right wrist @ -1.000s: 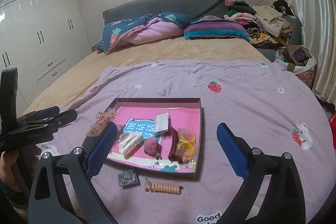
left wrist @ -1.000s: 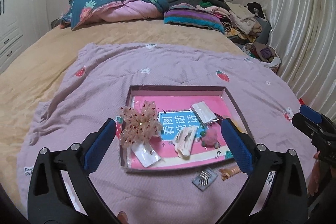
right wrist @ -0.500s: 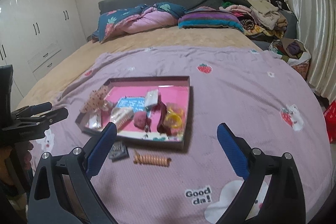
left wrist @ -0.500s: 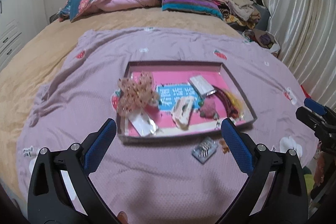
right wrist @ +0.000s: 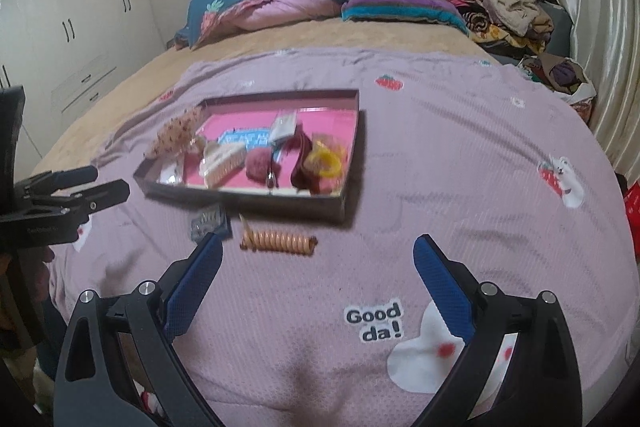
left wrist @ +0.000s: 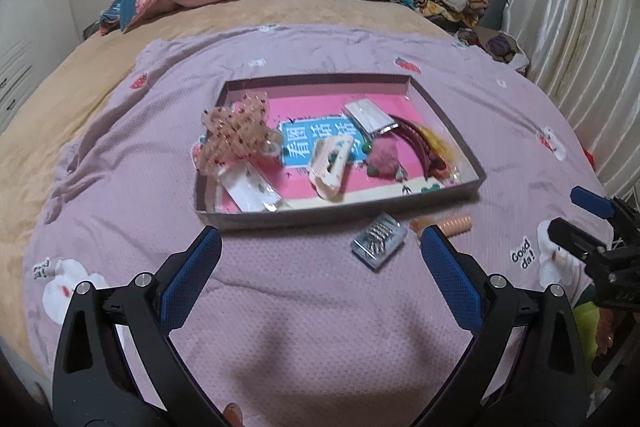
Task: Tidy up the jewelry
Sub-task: 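Open both tools and withdraw them toward the hairpin box and hair tie, then grasp the hairpin box with the left tool while the right grasps the peach hair tie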
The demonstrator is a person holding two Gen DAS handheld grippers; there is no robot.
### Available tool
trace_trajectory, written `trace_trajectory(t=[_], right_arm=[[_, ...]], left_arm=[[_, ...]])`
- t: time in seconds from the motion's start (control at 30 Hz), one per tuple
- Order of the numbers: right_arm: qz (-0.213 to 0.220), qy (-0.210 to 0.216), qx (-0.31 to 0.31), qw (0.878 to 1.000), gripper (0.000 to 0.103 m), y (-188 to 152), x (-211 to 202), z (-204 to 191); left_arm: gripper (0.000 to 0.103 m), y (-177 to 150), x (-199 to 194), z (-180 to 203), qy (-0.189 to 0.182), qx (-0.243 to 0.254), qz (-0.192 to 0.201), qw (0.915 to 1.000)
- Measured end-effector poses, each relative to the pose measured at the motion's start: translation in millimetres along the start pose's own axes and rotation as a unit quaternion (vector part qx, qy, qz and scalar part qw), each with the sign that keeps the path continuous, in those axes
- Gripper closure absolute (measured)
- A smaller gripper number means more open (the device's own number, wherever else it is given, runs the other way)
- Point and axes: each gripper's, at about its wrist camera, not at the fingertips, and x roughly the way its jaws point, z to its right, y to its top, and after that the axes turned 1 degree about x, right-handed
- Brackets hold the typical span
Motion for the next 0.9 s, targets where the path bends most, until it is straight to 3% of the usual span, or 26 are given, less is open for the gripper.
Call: trace_trajectory(t=[0.27, 0.47, 0.63, 0.77, 0.9], right_arm=[[-0.029, 0.004, -0.002, 1.000, 0.007, -8.9, 26.9, 3.4], [-0.050, 0.002, -0.011, 0.999, 0.007, -10.1, 47.7, 5.4], [-0.065, 0.000, -0.013, 0.998, 0.007, -11.0, 60.4, 10.9], [-0.072, 0.001, -0.010, 0.997, 0.007, -11.0, 66.7, 14.7], [-0.077, 0.008, -0.010, 0.997, 0.007, -8.2, 74.3, 13.1]], left_arm=[[0.010, -10.9, 24.8, 7.5, -0.013, 0.014, -0.025, 0.9995], [0.031, -17.3, 56.8, 15.2, -0.042, 0.028, -0.056, 0.9971], [0.038, -16.5, 80.9, 32.1, -0.067, 0.061, -0.072, 0.9933], [0.061, -15.7, 98.8, 40.9, -0.076, 0.077, -0.087, 0.9904], [0.065, -16.6, 103.4, 36.6, -0.085, 0.070, -0.090, 0.9899]])
